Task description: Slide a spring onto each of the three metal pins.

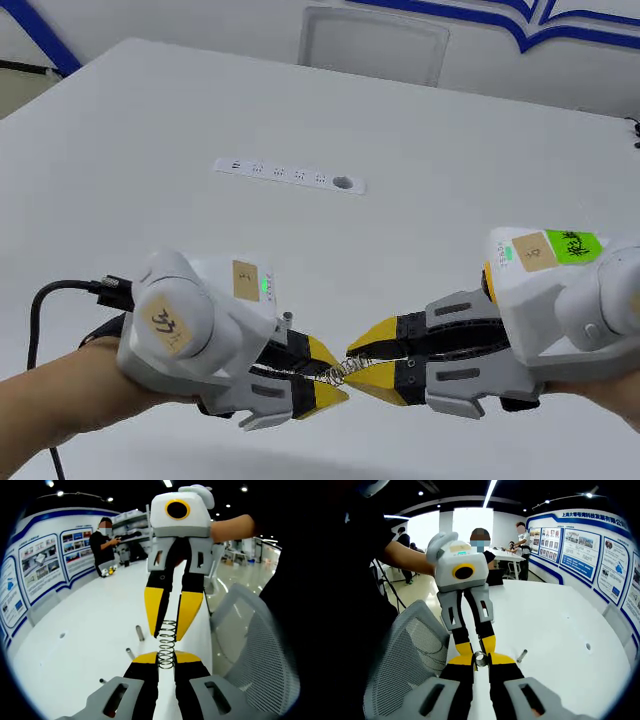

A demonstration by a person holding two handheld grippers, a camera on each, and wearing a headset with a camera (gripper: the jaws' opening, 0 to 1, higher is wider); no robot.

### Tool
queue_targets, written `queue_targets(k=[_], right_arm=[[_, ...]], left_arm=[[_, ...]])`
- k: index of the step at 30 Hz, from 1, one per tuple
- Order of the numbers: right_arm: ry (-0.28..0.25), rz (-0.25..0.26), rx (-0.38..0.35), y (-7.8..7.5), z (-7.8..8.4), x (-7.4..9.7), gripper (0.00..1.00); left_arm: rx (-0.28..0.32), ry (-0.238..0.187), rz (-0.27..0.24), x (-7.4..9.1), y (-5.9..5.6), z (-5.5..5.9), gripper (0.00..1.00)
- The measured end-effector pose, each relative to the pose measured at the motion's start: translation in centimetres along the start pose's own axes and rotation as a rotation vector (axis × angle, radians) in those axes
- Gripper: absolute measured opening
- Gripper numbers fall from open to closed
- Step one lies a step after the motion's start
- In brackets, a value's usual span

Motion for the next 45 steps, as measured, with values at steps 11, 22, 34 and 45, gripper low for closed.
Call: queue_targets(k=[11,22,34,45], right_arm=[[-0.054,0.0,-0.009,0.4,-0.9,-1.3,0.11],[-0.054,0.035,-0.02,0.5,-0.8,-1.5,0.11],[-0.044,0.051,-0.034,0.2,-0.7,-1.4,0.12],[-0.064,0.064,-0.062,0.3,-0.7,-1.1,0.11]], left_arm=[[0.025,-0.019,-0.003,-0.2,-0.2,-0.2,0.1],[0.046,-0.031,-0.009,-0.2,-0.1,-0.2,0.1],[0.026,-0.009,-0.018,0.1,0.1,0.1,0.1],[0.03,-0.015,-0.024,0.1,0.1,0.0,0.1]])
Point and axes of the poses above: the centre of the closed fingertips' face, and the gripper's own axes: x roughly backward along the fingers, y roughly to its left, z roughly out of its underside, the point moved 9 cm from there along x, roughly backward along the fingers, and after that the axes turned 6 degrees about -y, right-handed, at the moved point
